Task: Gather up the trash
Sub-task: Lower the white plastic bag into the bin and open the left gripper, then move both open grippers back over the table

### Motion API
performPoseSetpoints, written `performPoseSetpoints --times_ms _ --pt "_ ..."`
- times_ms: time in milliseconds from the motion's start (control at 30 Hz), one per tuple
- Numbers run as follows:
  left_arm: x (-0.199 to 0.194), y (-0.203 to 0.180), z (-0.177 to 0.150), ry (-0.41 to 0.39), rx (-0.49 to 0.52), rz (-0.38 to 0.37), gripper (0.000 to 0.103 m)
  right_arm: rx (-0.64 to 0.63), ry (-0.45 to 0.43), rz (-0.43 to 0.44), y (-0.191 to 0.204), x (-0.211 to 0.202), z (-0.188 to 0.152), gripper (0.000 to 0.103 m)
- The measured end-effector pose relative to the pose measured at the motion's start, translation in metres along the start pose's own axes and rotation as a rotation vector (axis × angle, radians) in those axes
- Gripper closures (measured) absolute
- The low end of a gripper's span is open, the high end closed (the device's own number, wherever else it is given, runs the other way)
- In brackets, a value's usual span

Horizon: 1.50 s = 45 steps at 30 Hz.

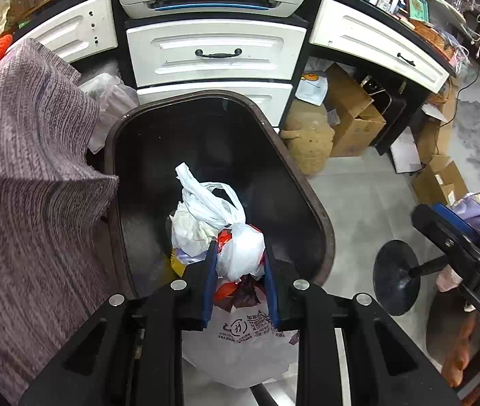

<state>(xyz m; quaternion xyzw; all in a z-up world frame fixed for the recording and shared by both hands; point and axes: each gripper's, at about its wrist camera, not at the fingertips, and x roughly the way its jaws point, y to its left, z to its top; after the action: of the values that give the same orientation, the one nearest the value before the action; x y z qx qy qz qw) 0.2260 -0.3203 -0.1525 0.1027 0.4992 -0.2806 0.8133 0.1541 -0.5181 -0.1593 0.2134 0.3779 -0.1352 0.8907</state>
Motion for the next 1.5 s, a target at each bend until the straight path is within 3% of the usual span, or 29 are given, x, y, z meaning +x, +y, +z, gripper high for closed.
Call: performPoseSetpoints --times_ms 167,267,333,433,733,1033,1267,1500 --pt "0.003 -0.002 0.005 -0.017 -0.001 0.021 0.075 0.008 0.007 -0.004 -0.004 0.001 0.0 0.04" --pt "0.0 -0.006 0.006 -0.035 0.009 0.036 0.051 0.007 0.003 -0.001 -0.003 0.0 0.0 0.04" --pt "-0.005 -0.007 0.005 -0.061 0.016 0.049 0.027 0.007 -0.001 0.0 -0.001 -0.001 0.0 0.04" --pt "-0.014 -0.01 0.003 -0.091 0.029 0.052 0.019 0.009 -0.003 0.001 -0.001 -0.001 0.001 0.034" --pt "-0.04 -0.011 -0.002 -0.131 0.02 0.026 0.012 0.053 -0.022 -0.027 -0.013 -0.006 0.002 0.02" --pt "-0.096 -0.022 -0.016 -0.225 0.038 -0.049 0.009 0.063 -0.021 0.0 -0.011 -0.007 0.004 0.014" --pt "-0.152 -0.02 -0.026 -0.333 0.085 -0.077 0.006 0.009 -0.047 0.08 0.026 -0.018 0.012 0.014" --pt "-0.187 0.024 -0.04 -0.384 0.052 -0.021 0.006 -0.099 -0.074 0.146 0.089 -0.035 0.022 0.014"
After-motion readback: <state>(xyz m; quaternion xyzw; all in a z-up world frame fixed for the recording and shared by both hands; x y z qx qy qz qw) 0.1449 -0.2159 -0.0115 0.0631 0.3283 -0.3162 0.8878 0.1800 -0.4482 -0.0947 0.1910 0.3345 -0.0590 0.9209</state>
